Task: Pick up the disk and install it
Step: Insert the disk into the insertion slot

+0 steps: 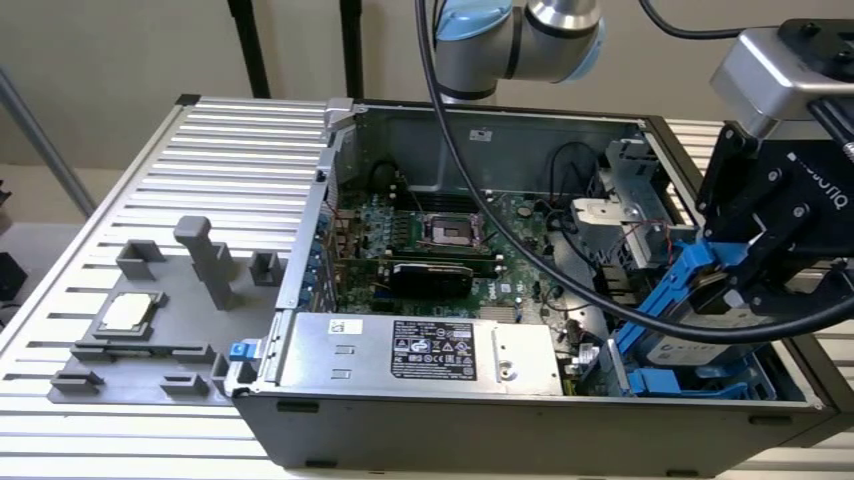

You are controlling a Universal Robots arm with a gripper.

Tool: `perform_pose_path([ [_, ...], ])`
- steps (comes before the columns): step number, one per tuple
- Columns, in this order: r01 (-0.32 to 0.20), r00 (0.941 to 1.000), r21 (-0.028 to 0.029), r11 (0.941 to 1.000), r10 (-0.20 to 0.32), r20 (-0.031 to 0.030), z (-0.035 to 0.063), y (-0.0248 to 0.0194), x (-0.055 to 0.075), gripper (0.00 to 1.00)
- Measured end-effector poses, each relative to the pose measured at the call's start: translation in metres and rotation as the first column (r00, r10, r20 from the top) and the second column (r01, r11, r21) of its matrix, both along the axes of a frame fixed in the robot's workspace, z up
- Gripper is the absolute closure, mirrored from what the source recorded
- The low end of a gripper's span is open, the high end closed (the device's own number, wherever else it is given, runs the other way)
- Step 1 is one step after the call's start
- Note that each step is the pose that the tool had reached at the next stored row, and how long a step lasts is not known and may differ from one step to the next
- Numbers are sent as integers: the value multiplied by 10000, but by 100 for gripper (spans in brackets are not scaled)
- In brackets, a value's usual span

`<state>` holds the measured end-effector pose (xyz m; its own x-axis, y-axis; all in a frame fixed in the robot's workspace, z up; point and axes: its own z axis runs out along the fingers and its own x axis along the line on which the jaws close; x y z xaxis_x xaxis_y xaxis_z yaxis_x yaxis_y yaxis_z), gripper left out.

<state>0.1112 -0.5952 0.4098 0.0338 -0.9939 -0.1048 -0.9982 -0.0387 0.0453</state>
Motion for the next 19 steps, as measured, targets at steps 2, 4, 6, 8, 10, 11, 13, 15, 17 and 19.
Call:
perform_pose_path([
  [2,0,10000,1,10000,0,0,-4,-2,-2,67],
  [4,0,10000,1,10000,0,0,-7,-3,-3,67],
  [6,0,10000,0,10000,0,0,-8,-3,-4,67],
  [8,0,10000,0,10000,0,0,-10,-3,-5,67],
  [10,0,10000,0,10000,0,0,-12,-3,-5,67],
  [11,0,10000,1,10000,0,0,-13,-3,-6,67],
  [13,-2,10000,5,10000,2,-1,-15,-3,-6,67],
  [15,0,10000,1,10000,0,0,-15,-3,-6,61],
  [17,0,10000,1,10000,0,0,-16,-3,-6,61],
  [19,-1,10000,0,10000,1,0,-16,-3,0,61],
])
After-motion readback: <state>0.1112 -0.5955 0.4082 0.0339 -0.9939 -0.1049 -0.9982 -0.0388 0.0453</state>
